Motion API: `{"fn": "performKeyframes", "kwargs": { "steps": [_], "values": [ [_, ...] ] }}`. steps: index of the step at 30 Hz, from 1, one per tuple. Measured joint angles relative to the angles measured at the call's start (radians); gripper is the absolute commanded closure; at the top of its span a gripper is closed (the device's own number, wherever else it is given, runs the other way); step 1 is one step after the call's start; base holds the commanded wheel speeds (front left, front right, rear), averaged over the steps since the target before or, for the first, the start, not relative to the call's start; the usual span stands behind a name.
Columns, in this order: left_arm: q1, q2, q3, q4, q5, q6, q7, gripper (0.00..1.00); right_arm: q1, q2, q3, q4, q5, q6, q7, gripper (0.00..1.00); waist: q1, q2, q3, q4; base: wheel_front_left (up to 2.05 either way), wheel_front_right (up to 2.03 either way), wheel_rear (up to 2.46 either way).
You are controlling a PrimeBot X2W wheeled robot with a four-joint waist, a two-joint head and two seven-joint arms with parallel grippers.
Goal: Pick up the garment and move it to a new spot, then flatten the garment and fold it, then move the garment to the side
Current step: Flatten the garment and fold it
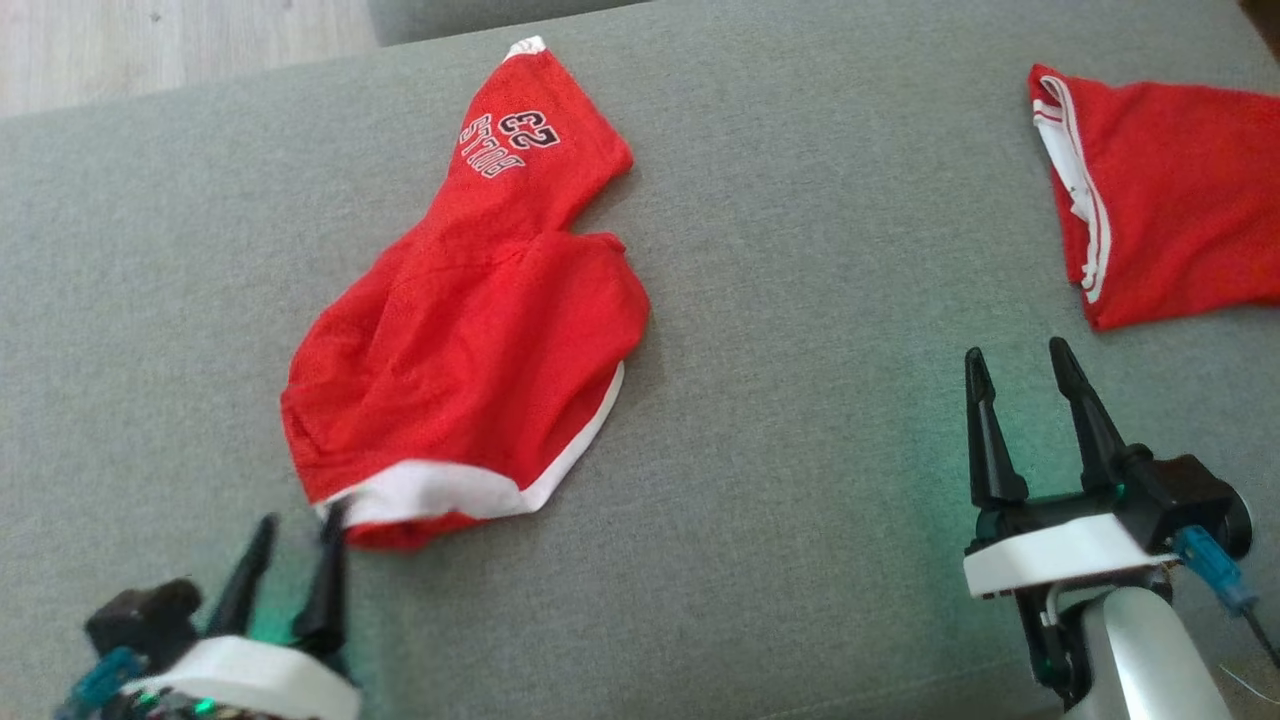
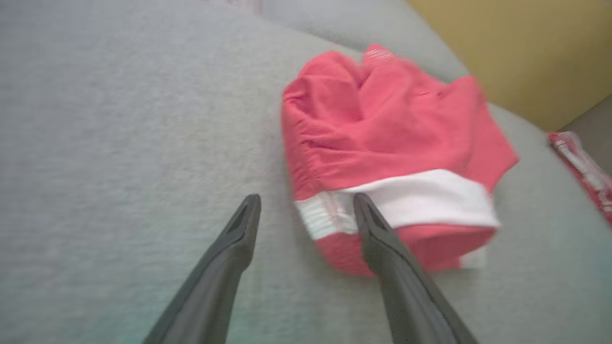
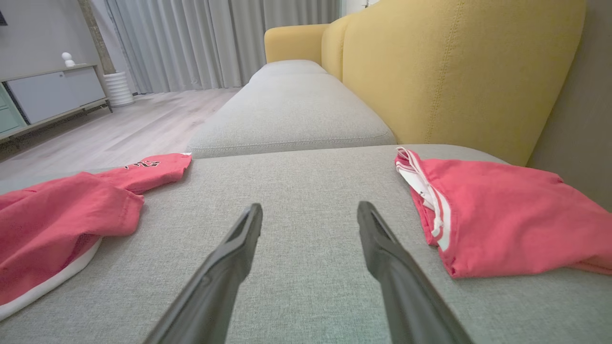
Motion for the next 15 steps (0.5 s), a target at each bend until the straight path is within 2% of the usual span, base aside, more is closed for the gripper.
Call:
{"fn": "performKeyframes", "kwargs": {
  "steps": [4,6,9,12,15],
  "values": [
    [0.041,0.056,0.040,-0.005,-0.001,0.103,0.064,0.00,0.000,0.000,0.000,0.001,0.000,0.000,0.000,0.00,0.0000,0.0000,-0.005,-0.012,0.00,0.00,0.00],
    [0.047,0.087,0.062,-0.029,0.009,0.174,0.085,0.00,0.001,0.000,0.000,0.001,0.000,0.000,0.000,0.00,0.0000,0.0000,-0.006,-0.019,0.00,0.00,0.00],
    [0.043,0.133,0.102,-0.097,0.051,0.243,0.073,0.00,0.001,0.000,0.000,0.001,0.000,0.000,0.000,0.00,0.0000,0.0000,-0.005,-0.030,0.00,0.00,0.00],
    [0.019,0.147,0.081,-0.197,0.098,0.249,0.074,0.00,0.001,0.000,0.000,0.000,0.000,0.000,0.000,0.00,0.0000,0.0000,-0.002,-0.039,0.00,0.00,0.00],
    [-0.049,0.130,-0.012,-0.273,0.141,0.215,0.119,0.00,0.001,0.000,0.001,0.000,0.001,0.000,0.000,0.00,0.0001,0.0000,0.005,-0.049,0.00,0.00,0.00]
  ]
}}
